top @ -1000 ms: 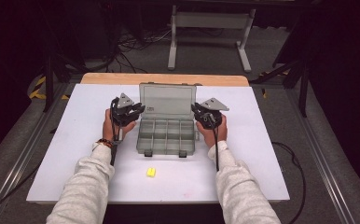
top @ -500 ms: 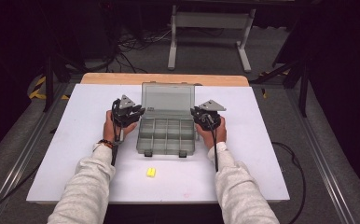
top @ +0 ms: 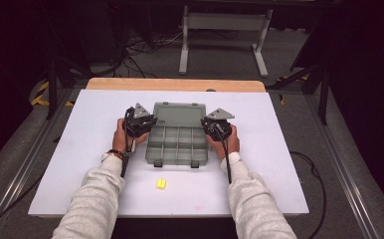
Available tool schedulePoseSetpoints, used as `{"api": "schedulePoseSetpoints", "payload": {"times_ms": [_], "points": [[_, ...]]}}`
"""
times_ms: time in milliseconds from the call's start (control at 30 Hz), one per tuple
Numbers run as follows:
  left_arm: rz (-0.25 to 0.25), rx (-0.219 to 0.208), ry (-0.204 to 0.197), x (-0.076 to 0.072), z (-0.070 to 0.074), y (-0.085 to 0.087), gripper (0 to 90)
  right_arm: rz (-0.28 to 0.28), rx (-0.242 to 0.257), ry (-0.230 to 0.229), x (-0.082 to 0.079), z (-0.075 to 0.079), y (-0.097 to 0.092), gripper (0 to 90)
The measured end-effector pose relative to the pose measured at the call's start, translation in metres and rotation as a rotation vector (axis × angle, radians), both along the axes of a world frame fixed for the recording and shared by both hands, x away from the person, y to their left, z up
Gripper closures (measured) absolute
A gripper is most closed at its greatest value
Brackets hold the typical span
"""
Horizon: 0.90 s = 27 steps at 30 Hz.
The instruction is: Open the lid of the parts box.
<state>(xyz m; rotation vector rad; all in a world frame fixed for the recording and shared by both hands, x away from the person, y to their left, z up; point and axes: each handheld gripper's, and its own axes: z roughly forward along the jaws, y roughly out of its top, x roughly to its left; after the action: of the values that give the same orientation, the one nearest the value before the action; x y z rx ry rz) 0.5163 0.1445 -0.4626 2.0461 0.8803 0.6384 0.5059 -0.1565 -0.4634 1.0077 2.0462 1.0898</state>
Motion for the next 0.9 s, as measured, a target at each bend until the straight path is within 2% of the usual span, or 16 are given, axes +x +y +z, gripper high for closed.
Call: {"api": "schedulePoseSetpoints", "payload": {"times_ms": [167,267,367,567,600,767,900], "points": [[-0.009,-0.006,-0.007,-0.003,0.006,0.003,75.7,-0.008,-0.003,-0.003,0.000,0.001,-0.002,75.9],[-0.018,-0.010,-0.026,-0.006,0.012,0.007,75.6,-0.014,0.003,-0.005,-0.001,0.003,-0.004,77.3],[-0.031,0.000,-0.042,-0.012,0.017,0.012,75.7,0.000,0.032,-0.007,-0.003,0.006,-0.007,77.6],[-0.047,0.002,-0.068,-0.022,0.026,0.021,75.0,0.040,0.023,-0.028,-0.011,0.012,-0.007,73.0],[-0.050,0.004,-0.073,-0.023,0.027,0.023,74.9,0.065,0.026,-0.033,-0.013,0.013,-0.008,72.9],[-0.066,-0.010,-0.095,-0.031,0.035,0.027,74.1,0.087,0.028,-0.056,-0.022,0.021,-0.010,73.2],[-0.097,0.010,-0.122,-0.041,0.040,0.027,73.4,0.104,0.029,-0.078,-0.031,0.030,-0.012,73.1]]}}
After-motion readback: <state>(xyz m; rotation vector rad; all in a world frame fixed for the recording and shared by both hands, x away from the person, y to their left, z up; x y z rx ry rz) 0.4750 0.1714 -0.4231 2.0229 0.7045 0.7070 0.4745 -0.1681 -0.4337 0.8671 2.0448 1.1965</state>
